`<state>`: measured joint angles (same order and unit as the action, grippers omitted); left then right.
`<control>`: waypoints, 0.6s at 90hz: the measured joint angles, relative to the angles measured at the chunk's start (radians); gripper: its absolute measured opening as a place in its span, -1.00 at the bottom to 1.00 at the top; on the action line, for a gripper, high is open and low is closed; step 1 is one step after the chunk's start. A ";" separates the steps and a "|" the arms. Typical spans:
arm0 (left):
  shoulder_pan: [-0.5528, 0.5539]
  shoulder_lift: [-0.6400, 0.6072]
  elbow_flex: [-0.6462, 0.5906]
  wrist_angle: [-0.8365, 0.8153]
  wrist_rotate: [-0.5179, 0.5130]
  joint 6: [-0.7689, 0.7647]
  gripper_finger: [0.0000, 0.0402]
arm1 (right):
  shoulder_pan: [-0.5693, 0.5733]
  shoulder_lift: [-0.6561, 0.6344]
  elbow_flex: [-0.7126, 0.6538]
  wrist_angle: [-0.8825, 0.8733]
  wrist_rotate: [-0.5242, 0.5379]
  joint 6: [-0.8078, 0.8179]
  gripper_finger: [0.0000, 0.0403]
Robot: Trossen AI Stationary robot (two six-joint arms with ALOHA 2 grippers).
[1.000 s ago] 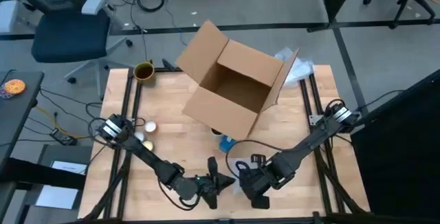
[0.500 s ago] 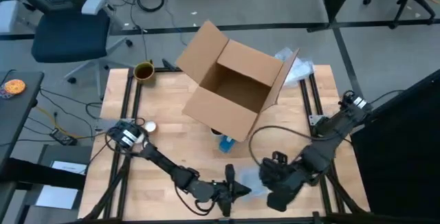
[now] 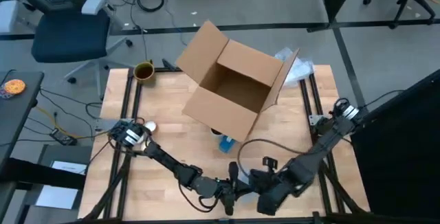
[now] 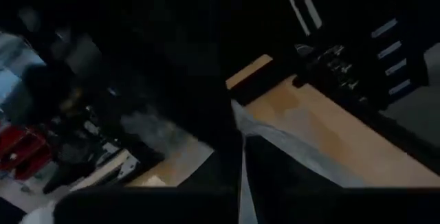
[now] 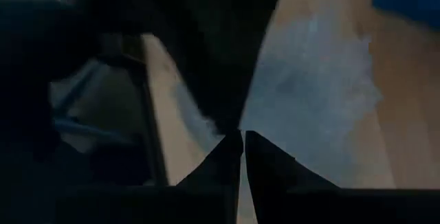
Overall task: Wrap mug
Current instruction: Wrap the blue mug with the bubble wrap on the table
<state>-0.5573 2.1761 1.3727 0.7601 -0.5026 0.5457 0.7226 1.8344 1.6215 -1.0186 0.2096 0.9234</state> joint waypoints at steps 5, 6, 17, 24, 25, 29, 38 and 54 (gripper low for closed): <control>-0.003 0.000 0.000 -0.001 -0.004 0.000 -0.90 | -0.011 0.029 0.000 -0.017 -0.026 -0.001 -1.00; -0.004 0.000 0.000 -0.001 -0.004 0.000 -0.88 | -0.013 0.034 0.000 -0.019 -0.031 -0.001 -1.00; -0.028 -0.017 0.000 0.011 -0.022 0.000 -0.71 | -0.030 0.083 0.000 -0.029 -0.078 -0.026 -1.00; -0.053 -0.041 0.001 0.008 -0.080 -0.001 -0.58 | -0.033 0.097 0.000 -0.033 -0.093 -0.036 -1.00; -0.057 -0.043 0.001 0.005 -0.089 0.000 -0.56 | -0.034 0.099 0.000 -0.034 -0.094 -0.035 -1.00; -0.076 -0.059 0.001 -0.023 -0.131 0.002 -0.49 | -0.038 0.106 0.002 -0.035 -0.102 -0.037 -1.00; -0.123 -0.124 -0.002 -0.170 -0.223 0.003 -0.38 | -0.039 0.110 0.001 -0.041 -0.098 -0.057 -1.00; -0.192 -0.252 0.004 -0.616 -0.276 -0.301 -0.35 | -0.036 0.110 -0.019 -0.060 -0.052 -0.207 -1.00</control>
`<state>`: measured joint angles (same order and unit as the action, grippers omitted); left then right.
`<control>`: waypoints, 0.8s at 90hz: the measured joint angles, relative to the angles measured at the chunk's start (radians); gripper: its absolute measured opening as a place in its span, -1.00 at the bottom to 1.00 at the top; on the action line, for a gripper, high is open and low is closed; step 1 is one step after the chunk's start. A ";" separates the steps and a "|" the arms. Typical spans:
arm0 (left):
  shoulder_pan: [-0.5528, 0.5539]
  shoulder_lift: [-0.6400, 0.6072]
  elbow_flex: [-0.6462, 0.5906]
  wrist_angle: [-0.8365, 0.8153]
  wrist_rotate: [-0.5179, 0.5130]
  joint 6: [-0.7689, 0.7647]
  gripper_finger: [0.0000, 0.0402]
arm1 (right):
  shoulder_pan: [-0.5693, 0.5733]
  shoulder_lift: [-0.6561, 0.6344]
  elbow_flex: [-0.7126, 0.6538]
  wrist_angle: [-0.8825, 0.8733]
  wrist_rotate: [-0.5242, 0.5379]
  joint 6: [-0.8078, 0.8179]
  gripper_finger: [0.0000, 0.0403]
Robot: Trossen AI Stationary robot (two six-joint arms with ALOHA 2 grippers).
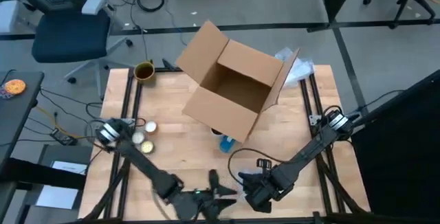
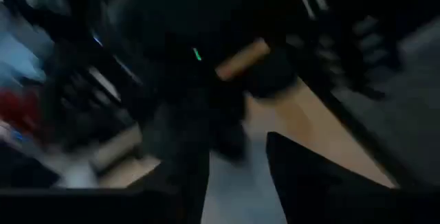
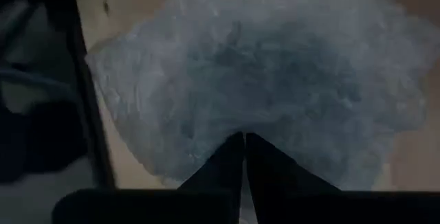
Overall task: Wrap mug
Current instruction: Wrap the blue mug with the bubble wrap on the table
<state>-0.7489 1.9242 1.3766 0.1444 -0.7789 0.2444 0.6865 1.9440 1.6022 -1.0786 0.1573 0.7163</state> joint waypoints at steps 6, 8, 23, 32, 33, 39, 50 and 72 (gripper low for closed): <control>-0.005 -0.011 -0.004 -0.166 0.045 -0.173 -0.35 | -0.013 -0.001 -0.037 0.020 0.001 -0.040 -1.00; -0.005 -0.012 -0.005 -0.213 0.061 -0.224 -0.35 | -0.018 -0.001 -0.049 0.031 -0.002 -0.050 -1.00; -0.001 0.011 -0.061 -0.243 0.186 -0.455 -0.35 | -0.048 -0.002 -0.148 0.209 -0.054 -0.125 -1.00; 0.019 0.061 -0.128 -0.125 0.202 -0.481 -0.35 | -0.061 -0.002 -0.165 0.243 -0.100 -0.159 -1.00; 0.022 0.068 -0.134 -0.105 0.201 -0.481 -0.35 | -0.062 -0.002 -0.165 0.243 -0.105 -0.160 -1.00; 0.046 0.091 -0.159 0.033 0.197 -0.476 -0.35 | -0.069 -0.002 -0.155 0.237 -0.129 -0.166 -1.00; 0.088 0.141 -0.169 0.206 0.217 -0.423 -0.35 | -0.072 -0.002 -0.093 0.173 -0.148 -0.184 -1.00; 0.143 0.149 -0.169 0.473 0.211 -0.269 -0.35 | -0.082 0.004 -0.082 0.147 -0.110 -0.189 -1.00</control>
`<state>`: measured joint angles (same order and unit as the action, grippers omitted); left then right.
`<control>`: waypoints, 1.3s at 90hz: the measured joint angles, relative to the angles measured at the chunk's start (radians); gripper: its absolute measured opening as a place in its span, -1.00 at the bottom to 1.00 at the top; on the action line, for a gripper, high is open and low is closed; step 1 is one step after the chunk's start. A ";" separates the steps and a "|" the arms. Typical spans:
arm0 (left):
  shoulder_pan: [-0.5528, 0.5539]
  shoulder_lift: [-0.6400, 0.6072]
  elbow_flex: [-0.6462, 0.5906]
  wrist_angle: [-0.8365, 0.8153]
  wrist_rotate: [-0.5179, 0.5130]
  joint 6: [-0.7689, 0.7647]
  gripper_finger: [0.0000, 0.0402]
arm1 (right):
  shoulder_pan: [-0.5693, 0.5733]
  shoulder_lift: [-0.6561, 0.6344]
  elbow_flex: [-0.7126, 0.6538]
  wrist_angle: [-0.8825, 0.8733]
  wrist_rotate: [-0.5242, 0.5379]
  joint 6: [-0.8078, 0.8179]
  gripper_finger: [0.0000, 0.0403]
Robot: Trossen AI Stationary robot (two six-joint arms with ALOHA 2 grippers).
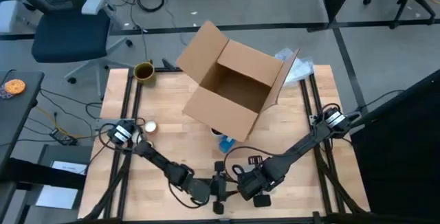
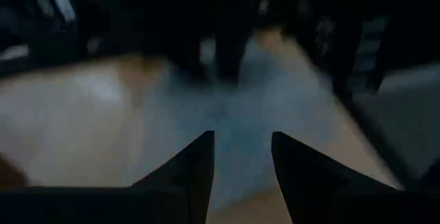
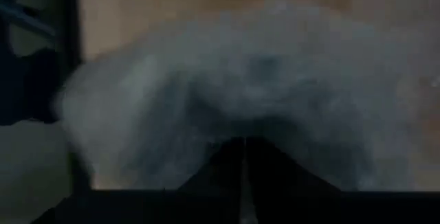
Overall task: Wrap mug
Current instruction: Wrap the blue mug with the bubble wrap on the table
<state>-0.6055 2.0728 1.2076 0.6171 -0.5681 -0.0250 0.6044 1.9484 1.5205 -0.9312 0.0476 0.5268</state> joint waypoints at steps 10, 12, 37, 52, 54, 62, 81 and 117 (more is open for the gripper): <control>0.009 0.002 -0.001 0.013 0.005 0.014 -0.35 | -0.005 0.012 -0.046 0.055 0.008 0.046 -1.00; 0.011 0.002 -0.001 0.008 0.004 0.014 -0.35 | -0.005 0.014 -0.049 0.059 0.008 0.061 -1.00; 0.010 0.002 -0.001 -0.003 0.005 0.013 -0.35 | 0.004 0.003 0.042 -0.052 -0.001 0.082 -1.00; 0.010 0.002 -0.001 -0.008 0.002 0.001 -0.35 | 0.014 0.000 0.176 -0.222 -0.009 0.082 -1.00; 0.010 0.002 -0.001 -0.008 0.002 -0.002 -0.35 | 0.015 0.000 0.194 -0.230 -0.004 0.082 -1.00; 0.010 0.002 -0.001 -0.010 0.003 -0.008 -0.35 | 0.018 -0.001 0.252 -0.247 0.055 0.082 -1.00; 0.010 0.002 -0.001 -0.009 0.001 -0.008 -0.35 | 0.019 -0.001 0.221 -0.159 0.149 0.060 -1.00; -0.028 -0.050 -0.002 -0.016 -0.029 0.134 -0.35 | 0.026 -0.010 -0.106 0.156 0.047 0.162 -1.00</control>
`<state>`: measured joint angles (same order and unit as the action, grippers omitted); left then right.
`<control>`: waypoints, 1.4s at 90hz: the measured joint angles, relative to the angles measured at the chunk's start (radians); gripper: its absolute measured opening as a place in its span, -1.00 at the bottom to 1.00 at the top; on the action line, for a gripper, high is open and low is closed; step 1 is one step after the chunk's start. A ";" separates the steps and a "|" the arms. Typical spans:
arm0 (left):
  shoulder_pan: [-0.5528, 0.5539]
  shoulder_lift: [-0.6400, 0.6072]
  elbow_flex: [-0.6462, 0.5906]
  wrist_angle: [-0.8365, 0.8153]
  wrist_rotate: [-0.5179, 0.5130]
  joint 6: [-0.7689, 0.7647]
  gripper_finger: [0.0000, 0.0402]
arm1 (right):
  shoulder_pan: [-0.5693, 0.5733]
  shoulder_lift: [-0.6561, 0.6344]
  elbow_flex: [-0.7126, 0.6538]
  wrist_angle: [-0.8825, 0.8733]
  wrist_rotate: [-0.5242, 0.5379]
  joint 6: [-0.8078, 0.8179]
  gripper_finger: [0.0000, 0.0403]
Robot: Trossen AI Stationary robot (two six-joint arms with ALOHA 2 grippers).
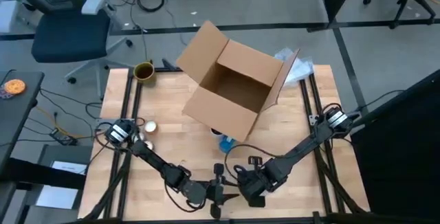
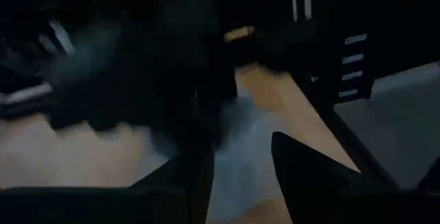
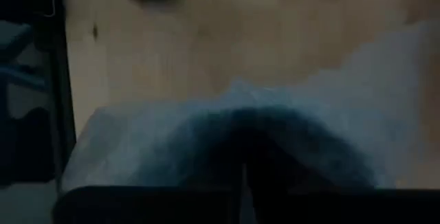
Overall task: Wrap mug
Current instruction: Wrap the blue mug with the bubble wrap on the table
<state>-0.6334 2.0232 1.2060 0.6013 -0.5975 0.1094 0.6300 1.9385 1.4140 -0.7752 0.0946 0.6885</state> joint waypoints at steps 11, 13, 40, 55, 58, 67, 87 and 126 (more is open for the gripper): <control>-0.008 -0.026 0.000 -0.071 -0.035 0.021 -0.35 | 0.000 0.001 0.006 -0.009 -0.031 0.016 -1.00; -0.009 -0.029 0.000 -0.086 -0.042 0.021 -0.35 | 0.000 -0.001 0.015 -0.020 -0.035 0.016 -1.00; -0.012 -0.031 0.000 -0.140 -0.066 -0.013 -0.35 | 0.013 -0.007 0.264 -0.309 -0.074 0.020 -1.00; -0.024 -0.031 0.000 -0.135 -0.065 -0.016 -0.35 | 0.033 -0.007 0.283 -0.313 -0.102 0.075 -1.00; -0.024 -0.031 0.000 -0.134 -0.065 -0.016 -0.35 | 0.038 -0.007 0.272 -0.300 -0.102 0.081 -1.00; -0.023 -0.031 0.000 -0.127 -0.065 -0.016 -0.35 | 0.045 -0.008 0.210 -0.242 -0.111 0.103 -1.00; -0.023 -0.031 0.000 -0.118 -0.065 -0.017 -0.35 | 0.030 -0.017 0.035 -0.055 -0.134 0.105 -1.00; -0.025 -0.031 0.000 -0.121 -0.063 -0.017 -0.35 | -0.031 -0.016 0.075 -0.087 -0.146 0.029 -1.00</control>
<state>-0.6581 1.9926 1.2064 0.4799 -0.6603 0.0921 0.5995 1.9225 1.4888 -0.8621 -0.0512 0.7177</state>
